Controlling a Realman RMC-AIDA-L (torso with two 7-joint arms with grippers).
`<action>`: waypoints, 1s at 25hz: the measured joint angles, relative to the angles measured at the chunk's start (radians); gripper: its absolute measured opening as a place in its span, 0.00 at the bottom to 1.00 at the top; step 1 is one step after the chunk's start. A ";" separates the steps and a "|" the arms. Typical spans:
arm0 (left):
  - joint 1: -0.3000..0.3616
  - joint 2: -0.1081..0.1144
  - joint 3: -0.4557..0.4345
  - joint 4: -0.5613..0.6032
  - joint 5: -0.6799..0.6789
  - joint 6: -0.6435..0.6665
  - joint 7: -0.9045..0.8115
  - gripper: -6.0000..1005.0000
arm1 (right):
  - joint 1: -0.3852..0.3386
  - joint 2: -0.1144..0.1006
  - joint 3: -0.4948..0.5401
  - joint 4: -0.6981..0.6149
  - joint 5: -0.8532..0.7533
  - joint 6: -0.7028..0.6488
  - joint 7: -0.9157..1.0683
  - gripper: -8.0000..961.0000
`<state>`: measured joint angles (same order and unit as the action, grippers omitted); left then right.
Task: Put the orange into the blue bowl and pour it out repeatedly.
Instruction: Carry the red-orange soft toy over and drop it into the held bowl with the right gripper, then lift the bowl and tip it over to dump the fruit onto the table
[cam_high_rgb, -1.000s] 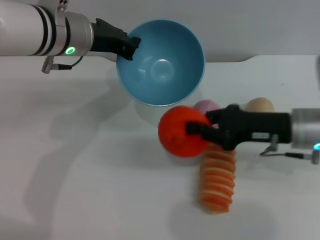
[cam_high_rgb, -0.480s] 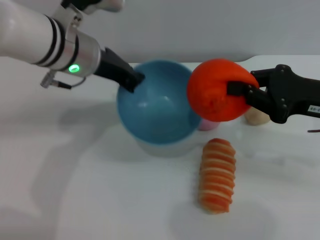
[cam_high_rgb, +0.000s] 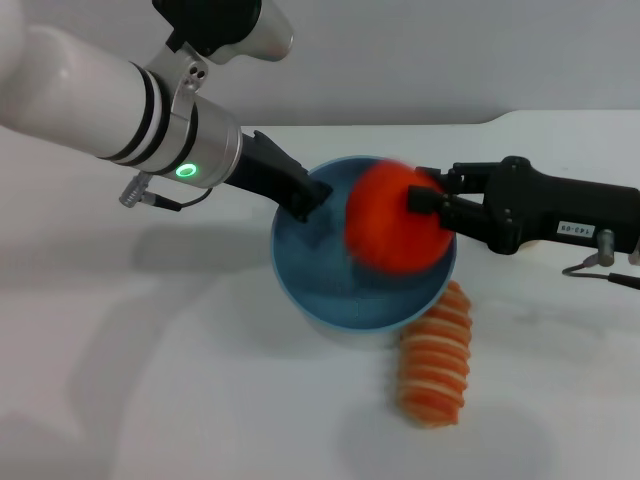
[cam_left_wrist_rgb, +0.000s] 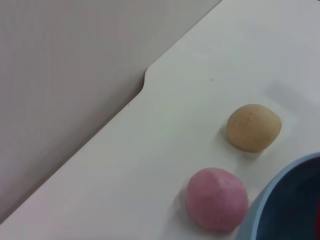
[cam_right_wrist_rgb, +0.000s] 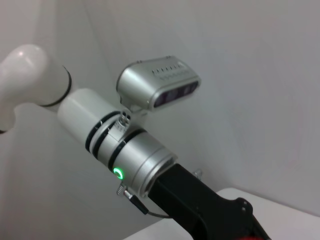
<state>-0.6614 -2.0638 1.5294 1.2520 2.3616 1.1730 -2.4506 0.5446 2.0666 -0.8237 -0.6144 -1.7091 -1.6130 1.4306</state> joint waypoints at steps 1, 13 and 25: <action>0.002 0.000 0.006 0.000 -0.003 -0.006 0.000 0.01 | 0.003 0.000 -0.002 0.004 -0.002 0.002 0.000 0.09; 0.064 0.004 0.020 -0.008 -0.003 -0.217 0.011 0.01 | -0.098 -0.001 0.052 0.004 0.121 -0.008 -0.091 0.53; 0.102 0.005 0.185 -0.075 0.005 -0.558 0.136 0.01 | -0.258 -0.010 0.244 0.149 0.140 0.037 -0.227 0.60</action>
<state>-0.5591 -2.0593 1.7142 1.1773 2.3670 0.6146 -2.3142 0.2862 2.0563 -0.5799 -0.4657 -1.5690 -1.5756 1.2032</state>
